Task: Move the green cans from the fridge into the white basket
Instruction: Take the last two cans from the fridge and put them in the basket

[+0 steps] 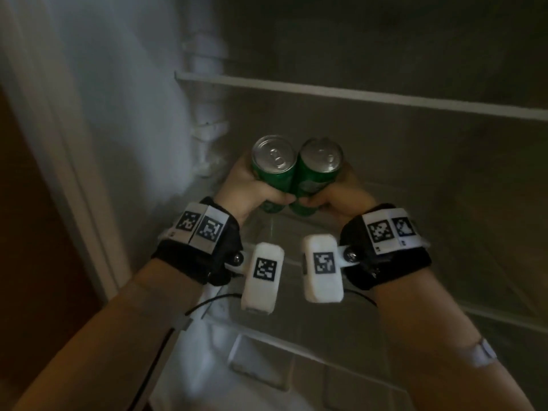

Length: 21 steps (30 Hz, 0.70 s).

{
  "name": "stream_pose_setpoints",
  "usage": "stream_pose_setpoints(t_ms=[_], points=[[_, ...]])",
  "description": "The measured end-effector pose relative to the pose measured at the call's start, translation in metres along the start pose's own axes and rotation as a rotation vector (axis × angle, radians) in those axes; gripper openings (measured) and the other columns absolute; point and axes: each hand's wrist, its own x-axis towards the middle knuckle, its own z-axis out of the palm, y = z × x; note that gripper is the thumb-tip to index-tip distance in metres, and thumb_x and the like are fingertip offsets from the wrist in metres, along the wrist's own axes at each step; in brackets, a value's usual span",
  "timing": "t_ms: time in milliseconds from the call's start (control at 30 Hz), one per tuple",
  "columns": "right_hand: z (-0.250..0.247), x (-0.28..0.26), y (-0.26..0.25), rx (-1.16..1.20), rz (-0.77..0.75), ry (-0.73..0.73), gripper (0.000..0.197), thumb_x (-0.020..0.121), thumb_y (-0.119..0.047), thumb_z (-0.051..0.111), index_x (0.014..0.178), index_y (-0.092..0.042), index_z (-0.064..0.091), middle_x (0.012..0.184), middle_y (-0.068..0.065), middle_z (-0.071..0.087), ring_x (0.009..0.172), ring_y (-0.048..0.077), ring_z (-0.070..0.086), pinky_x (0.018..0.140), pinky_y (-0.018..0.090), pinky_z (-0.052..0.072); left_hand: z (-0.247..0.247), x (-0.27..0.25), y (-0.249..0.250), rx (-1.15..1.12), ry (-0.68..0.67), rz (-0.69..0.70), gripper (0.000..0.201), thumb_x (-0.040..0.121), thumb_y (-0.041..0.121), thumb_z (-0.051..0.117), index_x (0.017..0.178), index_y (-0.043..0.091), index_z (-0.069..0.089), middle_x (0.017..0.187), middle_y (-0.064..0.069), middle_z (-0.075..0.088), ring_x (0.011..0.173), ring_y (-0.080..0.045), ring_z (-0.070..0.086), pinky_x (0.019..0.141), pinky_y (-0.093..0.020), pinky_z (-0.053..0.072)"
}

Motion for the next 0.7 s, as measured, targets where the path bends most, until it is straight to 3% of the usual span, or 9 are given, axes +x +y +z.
stream_pose_setpoints(t_ms=[67,133,233,300,367,433,533,600,700], points=[[-0.002,-0.012,0.000,-0.013,-0.069,-0.072,0.075,0.053,0.024,0.064,0.124,0.005,0.048,0.105,0.012,0.063,0.099,0.021,0.062,0.078,0.028,0.056,-0.005,-0.018,-0.001,-0.007,0.010,0.043,0.067,0.040,-0.006,0.080,0.104,0.004,0.063,0.094,-0.003,0.071,0.095,-0.019,0.067,0.087,-0.038,0.055],[0.000,-0.032,-0.004,-0.085,-0.202,-0.111,0.075,0.050,0.016,0.072,0.121,0.005,0.050,0.099,0.005,0.062,0.089,0.006,0.059,0.074,0.015,0.053,-0.012,-0.043,0.006,0.019,-0.022,0.086,0.057,0.046,-0.012,0.079,0.097,0.009,0.063,0.084,0.007,0.071,0.086,-0.006,0.067,0.078,-0.026,0.055],[0.010,-0.070,-0.012,-0.133,-0.332,-0.194,0.075,0.044,0.014,0.074,0.112,-0.009,0.054,0.099,-0.002,0.061,0.089,0.000,0.058,0.077,0.015,0.051,-0.028,-0.091,0.023,0.029,-0.061,0.171,0.066,0.050,-0.019,0.075,0.109,0.000,0.054,0.091,0.000,0.065,0.086,-0.003,0.064,0.075,-0.018,0.052],[0.023,-0.099,-0.018,-0.129,-0.368,-0.278,0.076,0.042,0.014,0.076,0.111,-0.009,0.053,0.092,-0.010,0.062,0.084,-0.003,0.060,0.075,0.015,0.051,-0.043,-0.127,0.031,0.046,-0.038,0.207,0.074,0.049,-0.015,0.078,0.116,-0.005,0.049,0.102,-0.009,0.062,0.097,-0.011,0.062,0.084,-0.026,0.052],[0.043,-0.131,-0.026,-0.113,-0.357,-0.392,0.078,0.036,0.000,0.079,0.109,-0.009,0.055,0.084,-0.012,0.067,0.083,0.000,0.062,0.073,0.020,0.053,-0.061,-0.169,0.040,0.073,-0.006,0.220,0.076,0.048,-0.007,0.081,0.116,-0.005,0.047,0.109,-0.012,0.059,0.106,-0.019,0.059,0.094,-0.035,0.051],[0.072,-0.169,-0.035,-0.101,-0.339,-0.541,0.072,0.035,-0.007,0.078,0.104,-0.009,0.058,0.082,-0.011,0.070,0.082,0.003,0.064,0.068,0.024,0.054,-0.085,-0.220,0.048,0.045,0.063,0.222,0.077,0.049,-0.010,0.079,0.118,-0.007,0.045,0.110,-0.012,0.058,0.109,-0.020,0.058,0.095,-0.035,0.051],[0.127,-0.233,-0.049,-0.046,-0.361,-0.758,0.070,0.043,0.003,0.074,0.108,-0.015,0.057,0.096,-0.007,0.068,0.095,0.009,0.065,0.073,0.028,0.057,-0.123,-0.313,0.070,0.077,0.226,0.203,0.080,0.053,-0.013,0.076,0.125,-0.008,0.042,0.117,-0.013,0.058,0.116,-0.022,0.058,0.096,-0.035,0.050],[0.171,-0.282,-0.057,0.025,-0.358,-0.910,0.073,0.045,0.005,0.073,0.114,-0.009,0.054,0.104,-0.001,0.066,0.101,0.013,0.064,0.077,0.030,0.057,-0.144,-0.385,0.088,0.153,0.348,0.183,0.070,0.054,-0.013,0.075,0.118,-0.005,0.049,0.112,-0.012,0.062,0.110,-0.022,0.061,0.092,-0.035,0.051],[0.238,-0.365,-0.068,0.138,-0.350,-1.096,0.077,0.043,0.011,0.072,0.115,-0.006,0.052,0.103,-0.002,0.065,0.100,0.010,0.062,0.080,0.027,0.055,-0.166,-0.501,0.116,0.203,0.581,0.175,0.064,0.053,-0.028,0.065,0.107,0.003,0.051,0.087,0.005,0.071,0.088,-0.010,0.065,0.075,-0.026,0.054]])
